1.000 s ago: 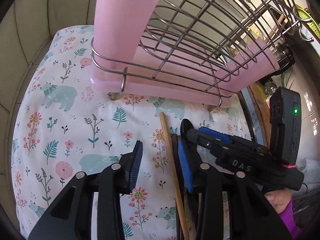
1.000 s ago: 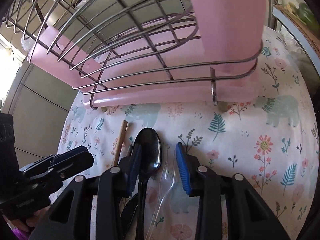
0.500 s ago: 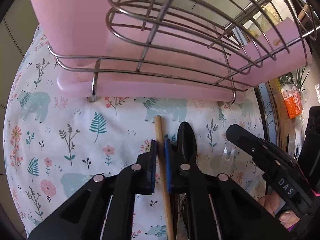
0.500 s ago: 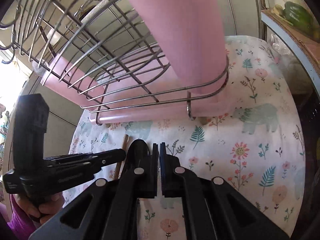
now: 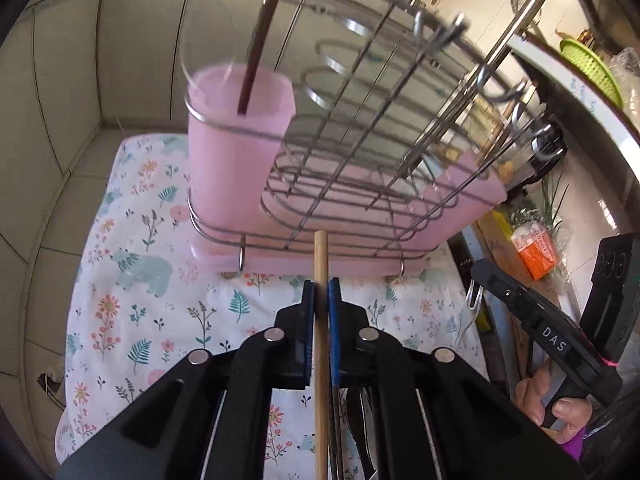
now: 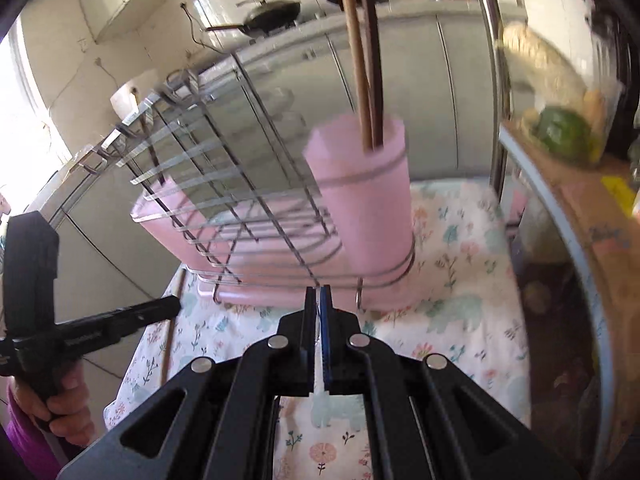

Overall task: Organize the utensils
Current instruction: 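Grasp a wooden chopstick with the left tool while the right tool grasps the black spoon, then lift the chopstick and spoon and lower them into the tall pink cup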

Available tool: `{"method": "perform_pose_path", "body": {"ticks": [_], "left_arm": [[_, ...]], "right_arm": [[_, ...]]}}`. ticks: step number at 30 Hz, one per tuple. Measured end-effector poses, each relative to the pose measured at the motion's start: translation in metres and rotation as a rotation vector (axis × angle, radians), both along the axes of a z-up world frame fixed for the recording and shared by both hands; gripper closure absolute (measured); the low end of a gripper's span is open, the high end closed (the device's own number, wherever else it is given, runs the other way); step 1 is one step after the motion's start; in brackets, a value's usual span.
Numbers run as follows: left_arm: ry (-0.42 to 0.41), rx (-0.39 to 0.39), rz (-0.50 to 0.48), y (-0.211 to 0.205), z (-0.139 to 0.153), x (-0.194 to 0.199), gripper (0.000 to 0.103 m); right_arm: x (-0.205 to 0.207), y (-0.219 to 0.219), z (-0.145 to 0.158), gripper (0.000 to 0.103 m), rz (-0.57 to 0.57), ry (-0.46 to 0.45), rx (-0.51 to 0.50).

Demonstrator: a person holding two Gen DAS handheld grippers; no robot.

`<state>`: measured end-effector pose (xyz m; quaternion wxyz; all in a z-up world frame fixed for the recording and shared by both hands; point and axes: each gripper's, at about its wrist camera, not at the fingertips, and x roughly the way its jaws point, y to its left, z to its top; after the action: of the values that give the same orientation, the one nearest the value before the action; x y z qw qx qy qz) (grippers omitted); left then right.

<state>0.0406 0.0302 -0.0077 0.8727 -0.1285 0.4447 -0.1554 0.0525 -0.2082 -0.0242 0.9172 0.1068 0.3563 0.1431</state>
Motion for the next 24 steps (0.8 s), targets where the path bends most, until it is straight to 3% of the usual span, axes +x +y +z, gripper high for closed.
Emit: {"method": "perform_pose_path", "body": {"ticks": [7, 14, 24], "left_arm": [[-0.243, -0.019, 0.058, 0.018, 0.063, -0.024, 0.097], [-0.418, -0.038, 0.137, 0.026, 0.112, -0.029, 0.097], [-0.605, -0.016, 0.237, 0.030, 0.167, -0.007, 0.097]], "right_arm": [[-0.022, 0.004, 0.062, 0.101, -0.060, -0.249, -0.130], [-0.029, 0.001, 0.120, 0.101, -0.139, -0.470, -0.258], [-0.004, -0.011, 0.163, 0.101, -0.252, -0.636, -0.393]]}}
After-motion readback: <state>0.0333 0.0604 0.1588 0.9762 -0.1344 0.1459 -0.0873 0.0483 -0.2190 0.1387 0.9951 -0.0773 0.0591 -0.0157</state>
